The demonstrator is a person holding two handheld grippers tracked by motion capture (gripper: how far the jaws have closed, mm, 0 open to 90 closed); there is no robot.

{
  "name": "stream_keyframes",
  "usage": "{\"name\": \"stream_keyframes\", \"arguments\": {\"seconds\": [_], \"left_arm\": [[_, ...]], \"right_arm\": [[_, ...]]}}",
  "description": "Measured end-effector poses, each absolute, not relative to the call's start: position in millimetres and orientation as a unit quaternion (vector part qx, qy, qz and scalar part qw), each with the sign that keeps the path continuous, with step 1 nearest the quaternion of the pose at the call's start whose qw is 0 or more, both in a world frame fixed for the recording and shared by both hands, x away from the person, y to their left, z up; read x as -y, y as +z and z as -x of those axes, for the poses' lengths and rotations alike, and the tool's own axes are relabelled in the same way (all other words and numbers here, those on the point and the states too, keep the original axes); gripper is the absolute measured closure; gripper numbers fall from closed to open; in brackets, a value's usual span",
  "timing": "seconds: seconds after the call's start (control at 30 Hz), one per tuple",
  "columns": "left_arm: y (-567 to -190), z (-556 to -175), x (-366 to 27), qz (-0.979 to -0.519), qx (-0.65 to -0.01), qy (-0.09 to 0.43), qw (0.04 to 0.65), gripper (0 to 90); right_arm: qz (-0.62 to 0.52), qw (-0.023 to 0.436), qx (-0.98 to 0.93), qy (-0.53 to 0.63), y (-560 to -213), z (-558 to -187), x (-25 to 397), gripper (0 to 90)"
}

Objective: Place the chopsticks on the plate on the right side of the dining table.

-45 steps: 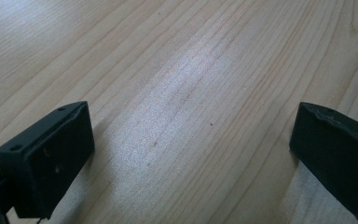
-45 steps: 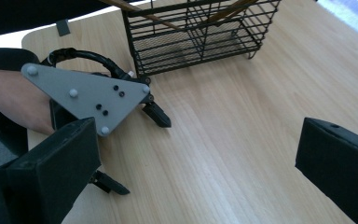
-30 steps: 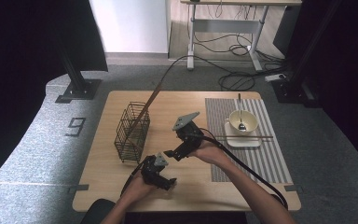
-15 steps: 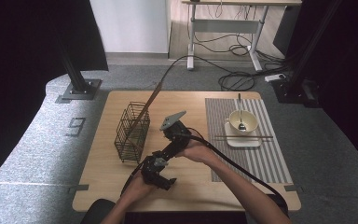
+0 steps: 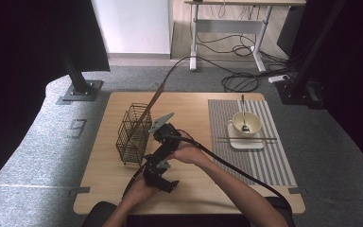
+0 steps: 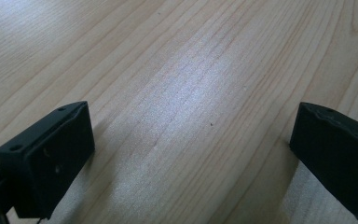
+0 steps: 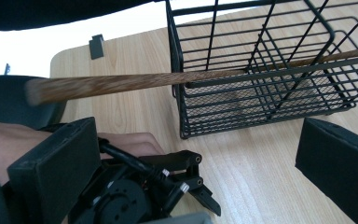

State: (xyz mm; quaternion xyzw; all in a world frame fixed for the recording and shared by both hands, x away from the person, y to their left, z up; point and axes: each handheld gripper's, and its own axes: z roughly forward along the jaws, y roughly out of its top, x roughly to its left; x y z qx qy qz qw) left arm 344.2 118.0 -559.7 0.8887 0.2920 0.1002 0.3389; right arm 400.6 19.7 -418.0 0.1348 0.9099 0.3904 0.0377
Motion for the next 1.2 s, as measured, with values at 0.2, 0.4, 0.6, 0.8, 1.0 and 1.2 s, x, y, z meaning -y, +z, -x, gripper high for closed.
{"name": "stream_keyframes", "arguments": {"seconds": [0.2,0.4,0.6,0.8,1.0,1.2], "left_arm": [[-560,-344,-118,-0.888,-0.294,0.1,0.34,0.0],[-560,-344,-118,-0.888,-0.293,0.1,0.34,0.0],[-559,-345,-117,-0.889,-0.293,0.101,0.338,0.0],[-559,-345,-117,-0.89,-0.292,0.1,0.336,0.0],[-559,-345,-117,-0.889,-0.294,0.1,0.338,0.0],[-559,-345,-117,-0.889,-0.294,0.101,0.337,0.0]], "right_arm": [[-0.131,0.035,-0.908,0.395,-418,-402,-30,0.0],[-0.124,0.04,-0.908,0.399,-417,-402,-42,0.9],[-0.129,0.058,-0.907,0.396,-416,-405,-42,8.0],[-0.148,0.069,-0.9,0.404,-414,-411,-34,18.3],[-0.164,0.088,-0.891,0.415,-410,-416,-30,31.2],[-0.179,0.097,-0.883,0.424,-406,-423,-26,41.4]]}}
